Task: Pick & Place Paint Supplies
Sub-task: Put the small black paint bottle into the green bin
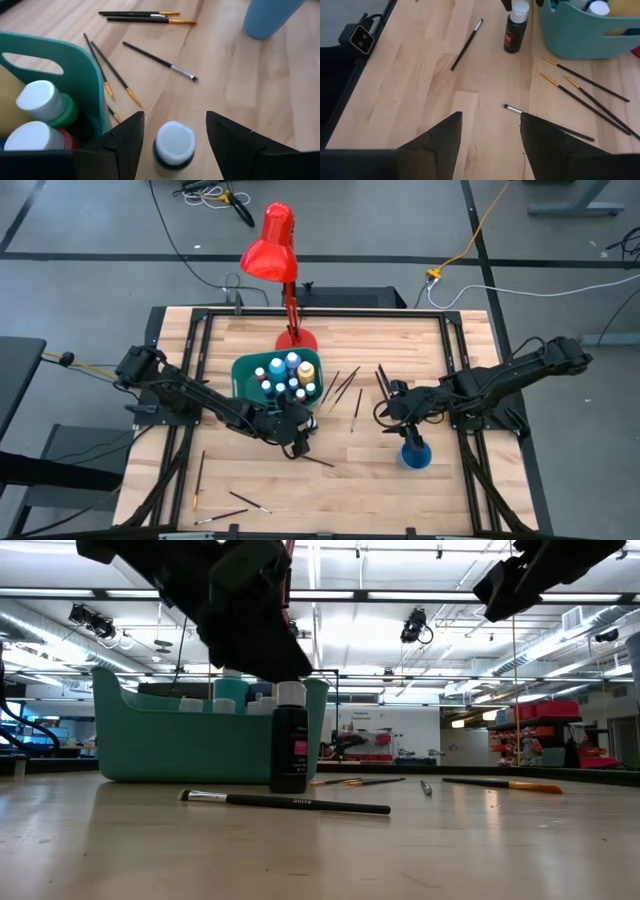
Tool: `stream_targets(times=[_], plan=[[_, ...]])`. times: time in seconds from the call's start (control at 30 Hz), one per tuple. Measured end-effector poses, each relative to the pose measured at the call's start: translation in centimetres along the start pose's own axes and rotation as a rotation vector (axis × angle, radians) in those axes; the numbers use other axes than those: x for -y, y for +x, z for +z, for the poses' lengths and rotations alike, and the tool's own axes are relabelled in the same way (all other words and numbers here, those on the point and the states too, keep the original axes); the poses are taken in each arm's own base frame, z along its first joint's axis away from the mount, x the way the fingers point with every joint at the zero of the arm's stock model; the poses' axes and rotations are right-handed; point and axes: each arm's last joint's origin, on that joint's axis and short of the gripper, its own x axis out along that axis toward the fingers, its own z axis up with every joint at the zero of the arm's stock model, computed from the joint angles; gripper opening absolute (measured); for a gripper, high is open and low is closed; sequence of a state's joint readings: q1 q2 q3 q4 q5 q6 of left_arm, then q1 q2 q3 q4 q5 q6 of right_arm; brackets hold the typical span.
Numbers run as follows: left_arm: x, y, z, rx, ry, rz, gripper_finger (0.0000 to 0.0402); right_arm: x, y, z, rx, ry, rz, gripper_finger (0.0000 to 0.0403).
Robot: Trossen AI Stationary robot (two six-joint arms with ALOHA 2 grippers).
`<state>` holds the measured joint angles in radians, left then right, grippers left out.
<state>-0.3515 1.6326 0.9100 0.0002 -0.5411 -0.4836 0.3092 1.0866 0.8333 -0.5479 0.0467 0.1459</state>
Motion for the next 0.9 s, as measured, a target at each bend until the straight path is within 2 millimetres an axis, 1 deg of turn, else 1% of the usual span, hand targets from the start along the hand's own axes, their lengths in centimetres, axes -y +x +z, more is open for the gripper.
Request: stream_targets(times=[0.23, 0.33, 0.4, 0.5, 0.6, 0.7, 0.87, 0.9], plan=[[0.1, 0.9, -1.2, -0.055, -0.009, 0.017, 0.0220, 0.0, 0.0, 0.0, 0.005, 0.000, 0.003, 0.0206], [0.3, 1.4, -1.3, -0.036, -0.020, 0.020, 0.0220, 0.0, 0.0, 0.1, 0.009, 0.000, 0.004, 0.0206], [0.1, 1.5, -1.7, -0.052, 0.003, 0.051, 0.0220, 0.0, 0.0, 0.1, 0.012, -0.001, 0.004, 0.0206], [0.3, 1.5, -1.4, -0.030, -0.005, 0.038, 0.0220, 0.0, 0.0, 0.1, 0.014, -0.003, 0.004, 0.0206], [0.2, 1.6, -1.6, -0.043, 0.002, 0.044, 0.0217, 0.0, 0.0, 0.1, 0.014, -0.003, 0.004, 0.0206], [0.2, 1.6, -1.6, -0.043, 0.000, 0.041, 0.0195, 0.0, 0.0, 0.2, 0.015, -0.003, 0.004, 0.0206], [0.2, 1.6, -1.6, -0.042, -0.004, 0.034, 0.0131, 0.0, 0.0, 0.2, 0.017, -0.003, 0.004, 0.0206], [0.3, 1.6, -1.6, -0.042, -0.009, 0.032, 0.0124, 0.0, 0.0, 0.2, 0.016, -0.003, 0.004, 0.0206]])
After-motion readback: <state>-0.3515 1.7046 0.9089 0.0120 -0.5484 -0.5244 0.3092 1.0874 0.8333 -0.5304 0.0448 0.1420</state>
